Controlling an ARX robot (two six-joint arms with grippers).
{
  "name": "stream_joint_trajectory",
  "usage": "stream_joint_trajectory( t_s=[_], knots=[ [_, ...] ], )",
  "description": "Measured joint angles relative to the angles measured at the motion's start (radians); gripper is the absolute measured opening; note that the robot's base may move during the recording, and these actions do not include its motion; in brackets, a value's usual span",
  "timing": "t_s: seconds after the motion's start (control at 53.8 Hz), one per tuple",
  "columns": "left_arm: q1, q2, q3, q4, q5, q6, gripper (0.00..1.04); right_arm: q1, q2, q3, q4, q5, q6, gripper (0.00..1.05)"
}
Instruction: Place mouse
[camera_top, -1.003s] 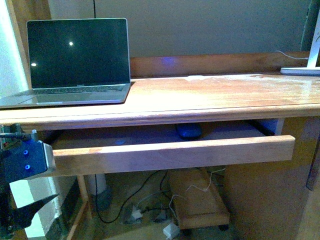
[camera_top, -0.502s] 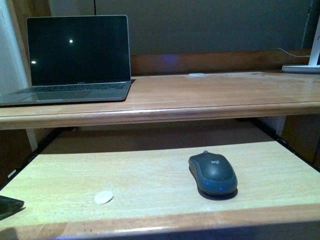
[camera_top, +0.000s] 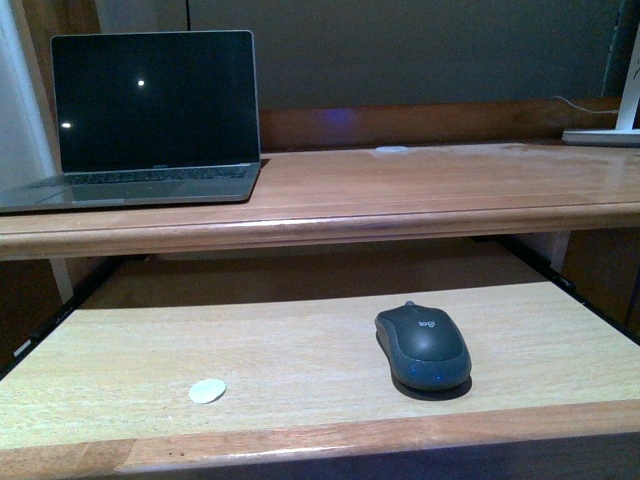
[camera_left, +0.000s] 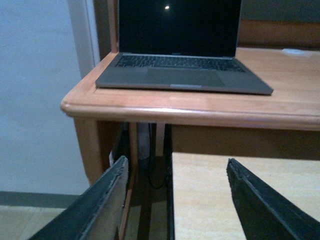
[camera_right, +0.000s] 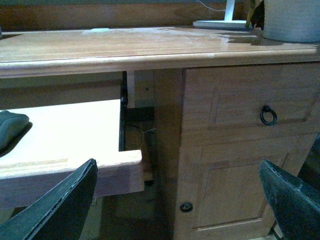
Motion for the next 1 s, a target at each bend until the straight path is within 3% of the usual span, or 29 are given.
stream_joint_trajectory(
  t_s=[0.149,0.186,0.297,0.39,0.669,0.836,1.003],
  knots=[
    [0.02,-0.055,-0.072,0.006,0.023,0.005,0.4,0.03,0.152,0.058,-0.049,-0.018,0.038,0.97],
    [0.051,-0.076,-0.089,0.006,0.075,0.009,0.32,0.043,0.252,0.084,0.01,-0.035,0.052,0.97],
    [0.087,-0.118,-0.126,0.005,0.08,0.009,0.17,0.095,0.477,0.164,0.181,-0.038,0.077,0.97],
    [0.089,-0.156,-0.154,-0.001,0.083,0.01,0.03,0.188,0.654,0.254,0.296,-0.055,0.09,0.97],
    [0.089,-0.282,-0.224,-0.06,0.086,0.013,0.03,0.587,1.129,0.518,0.419,0.072,-0.002,0.97],
    [0.089,-0.374,-0.255,-0.12,0.086,0.013,0.03,0.697,1.349,0.688,0.415,0.143,-0.055,0.97],
    [0.089,-0.437,-0.275,-0.156,0.086,0.013,0.03,0.717,1.522,0.78,0.414,0.231,-0.098,0.97]
  ],
)
